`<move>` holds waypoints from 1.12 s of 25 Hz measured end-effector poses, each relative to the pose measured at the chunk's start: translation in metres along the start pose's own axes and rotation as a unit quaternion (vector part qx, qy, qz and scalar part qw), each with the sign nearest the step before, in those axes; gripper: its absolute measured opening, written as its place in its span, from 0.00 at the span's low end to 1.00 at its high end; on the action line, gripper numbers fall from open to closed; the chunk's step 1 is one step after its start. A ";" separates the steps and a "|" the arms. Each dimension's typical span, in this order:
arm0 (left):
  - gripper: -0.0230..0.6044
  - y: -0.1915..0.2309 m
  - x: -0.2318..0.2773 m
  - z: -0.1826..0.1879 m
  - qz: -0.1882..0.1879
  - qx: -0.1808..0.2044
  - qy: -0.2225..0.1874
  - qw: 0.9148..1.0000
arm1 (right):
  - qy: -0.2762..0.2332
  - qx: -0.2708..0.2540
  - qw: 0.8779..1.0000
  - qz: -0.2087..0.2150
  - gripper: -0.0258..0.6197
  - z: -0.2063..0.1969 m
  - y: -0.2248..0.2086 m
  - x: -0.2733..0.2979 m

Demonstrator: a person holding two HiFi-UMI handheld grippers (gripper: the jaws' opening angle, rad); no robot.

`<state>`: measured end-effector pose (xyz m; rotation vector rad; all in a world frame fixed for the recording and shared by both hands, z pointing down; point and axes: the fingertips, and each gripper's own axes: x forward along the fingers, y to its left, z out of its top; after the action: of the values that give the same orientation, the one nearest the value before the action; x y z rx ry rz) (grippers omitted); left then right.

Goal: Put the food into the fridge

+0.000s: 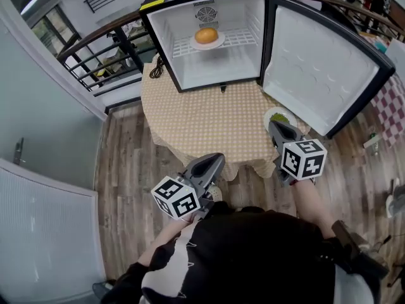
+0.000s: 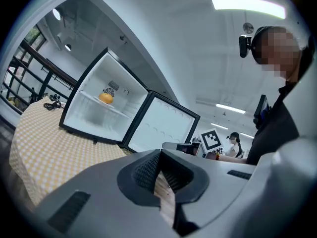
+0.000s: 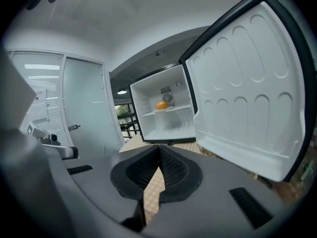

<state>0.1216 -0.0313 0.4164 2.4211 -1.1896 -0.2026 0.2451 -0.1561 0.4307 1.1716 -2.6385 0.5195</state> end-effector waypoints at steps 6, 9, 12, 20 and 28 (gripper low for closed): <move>0.06 -0.007 -0.015 -0.007 -0.009 0.007 0.016 1.000 | 0.028 0.031 0.999 -0.014 0.07 -0.040 0.010 -0.022; 0.06 -0.007 -0.030 -0.010 -0.022 0.007 0.018 1.000 | 0.029 0.025 0.999 -0.024 0.07 -0.051 0.026 -0.031; 0.06 -0.005 -0.052 -0.006 -0.033 0.008 0.019 0.999 | 0.035 0.031 0.998 -0.033 0.07 -0.066 0.052 -0.036; 0.06 -0.002 -0.119 -0.010 -0.071 0.007 0.041 0.997 | 0.034 0.082 0.995 -0.056 0.06 -0.101 0.122 -0.054; 0.06 0.000 -0.164 -0.010 -0.095 0.011 0.045 0.994 | 0.034 0.079 0.994 -0.071 0.06 -0.120 0.174 -0.064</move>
<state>0.0230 0.1006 0.4158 2.5341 -0.9274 -0.1370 0.1631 0.0431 0.4792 1.3494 -2.4723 0.7374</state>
